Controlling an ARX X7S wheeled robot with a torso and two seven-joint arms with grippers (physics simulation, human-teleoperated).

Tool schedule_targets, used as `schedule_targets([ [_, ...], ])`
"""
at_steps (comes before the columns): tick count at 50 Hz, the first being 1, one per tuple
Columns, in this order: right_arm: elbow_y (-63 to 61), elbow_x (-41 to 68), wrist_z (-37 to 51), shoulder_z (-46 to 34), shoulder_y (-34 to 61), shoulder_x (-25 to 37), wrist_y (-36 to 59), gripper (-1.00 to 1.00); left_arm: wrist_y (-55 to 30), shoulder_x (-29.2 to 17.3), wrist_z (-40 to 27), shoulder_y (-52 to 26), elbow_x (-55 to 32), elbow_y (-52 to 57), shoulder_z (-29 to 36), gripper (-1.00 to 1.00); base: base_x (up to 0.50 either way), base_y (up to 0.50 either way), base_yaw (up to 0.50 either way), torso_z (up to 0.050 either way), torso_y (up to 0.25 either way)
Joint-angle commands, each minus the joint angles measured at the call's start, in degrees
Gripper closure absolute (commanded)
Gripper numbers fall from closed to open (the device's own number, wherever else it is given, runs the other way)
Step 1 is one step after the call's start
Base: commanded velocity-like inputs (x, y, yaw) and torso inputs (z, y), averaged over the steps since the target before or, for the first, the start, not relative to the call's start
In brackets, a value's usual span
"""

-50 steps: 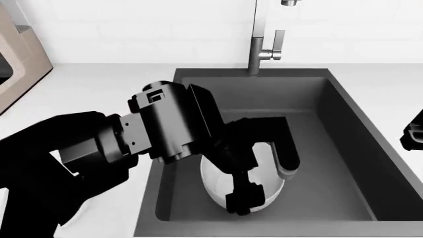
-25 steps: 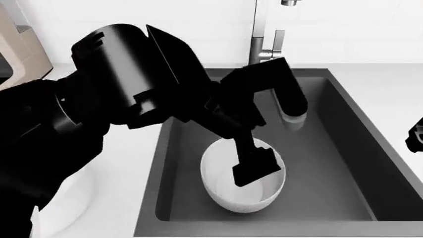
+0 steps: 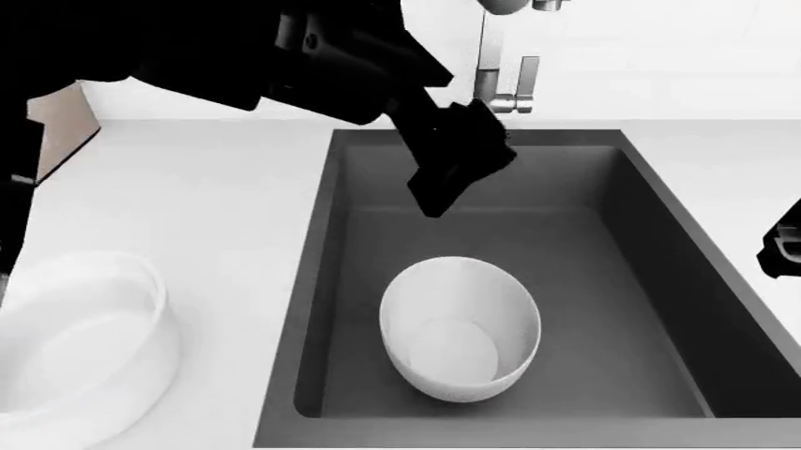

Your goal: Stack the bowls in the sink.

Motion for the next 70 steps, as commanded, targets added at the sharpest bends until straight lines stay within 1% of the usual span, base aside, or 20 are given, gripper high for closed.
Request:
schedule_targets([
  [1,0.10,0.12,-0.03,-0.80,1.02,0.17,-0.30,-1.00,-8.62,-3.47,-10.75,-4.31,-9.08,0.16,-5.53,-1.00,0.00,0.00,0.00,0.000,0.000],
  [4,-0.07,0.32,0.07,-0.50,0.81,0.26,-0.40,-1.00,-8.79,-5.46,-13.88,-5.05,-13.01,1.85,-4.91,-1.00,0.00,0.00,0.00,0.000,0.000],
  [6,-0.10,0.68,0.19,-0.47,1.08,0.59,-0.63,-1.00,-8.93,-6.46,-18.63,-5.61,-17.88,0.19,-4.41,-1.00,0.00,0.00,0.00,0.000,0.000],
  [11,-0.21,0.93,0.36,-0.58,1.40,0.77,-0.83,-1.00,-8.36,-9.60,-33.45,-7.48,-36.44,-5.35,-1.45,-1.00,0.00,0.00,0.00,0.000,0.000],
  [12,-0.21,0.96,0.37,-0.66,1.51,0.78,-0.86,-1.00,-8.12,-10.17,-35.26,-7.89,-38.89,-5.97,-0.63,-1.00,0.00,0.00,0.00,0.000,0.000],
  [15,-0.09,1.09,0.46,-1.45,2.45,0.97,-1.05,-1.00,-7.07,-12.40,-42.18,-9.58,-50.14,-8.70,3.73,-1.00,0.00,0.00,0.00,0.000,0.000],
  [19,-0.13,0.70,0.39,-1.57,2.37,0.53,-0.95,-1.00,-5.52,-15.47,-47.82,-11.80,-59.66,-8.58,8.64,-1.00,0.00,0.00,0.00,0.000,0.000],
  [24,0.00,0.22,0.27,-2.50,2.83,0.05,-0.73,-1.00,-4.38,-18.67,-52.30,-15.19,-67.65,-7.43,13.64,-1.00,0.00,0.00,0.00,0.000,0.000],
  [33,-0.23,0.27,-0.17,-0.55,1.36,-0.08,-0.63,-1.00,-5.28,-23.40,-56.92,-23.28,-76.17,-8.17,21.12,-1.00,0.00,0.00,0.00,0.000,0.000],
  [40,-0.60,0.98,-0.32,1.91,-0.09,0.09,-0.64,-1.00,-6.11,-26.17,-59.80,-25.96,-80.32,-7.26,26.20,-1.00,0.00,0.00,0.00,0.000,0.000],
  [45,-0.63,0.99,-0.37,2.81,-0.72,-0.10,-0.38,-1.00,-7.72,-26.82,-62.40,-28.29,-85.62,-7.84,30.49,-1.00,0.00,0.00,0.00,0.000,0.000],
  [50,-0.44,0.61,-0.66,2.68,-0.78,-0.57,0.00,-1.00,-8.30,-28.26,-70.11,-28.47,-94.83,-6.85,33.12,-1.00,0.00,0.00,0.00,0.000,0.000],
  [56,-0.18,-0.14,-0.65,0.85,0.28,-1.16,0.24,-1.00,-8.32,-29.54,-82.08,-28.52,-107.46,-6.70,35.20,-1.00,0.00,0.00,0.00,0.000,0.000],
  [59,0.04,-0.55,-0.77,0.07,0.78,-1.49,0.41,-1.00,-8.38,-30.23,-87.33,-28.58,-112.04,-6.74,36.00,-1.00,0.00,0.00,0.00,0.000,0.000],
  [70,0.39,-2.51,-1.98,0.11,-0.35,-3.27,1.54,-1.00,-8.06,-33.69,-90.28,-28.68,-112.31,-5.27,38.37,-1.00,0.00,0.00,0.00,0.000,0.000],
])
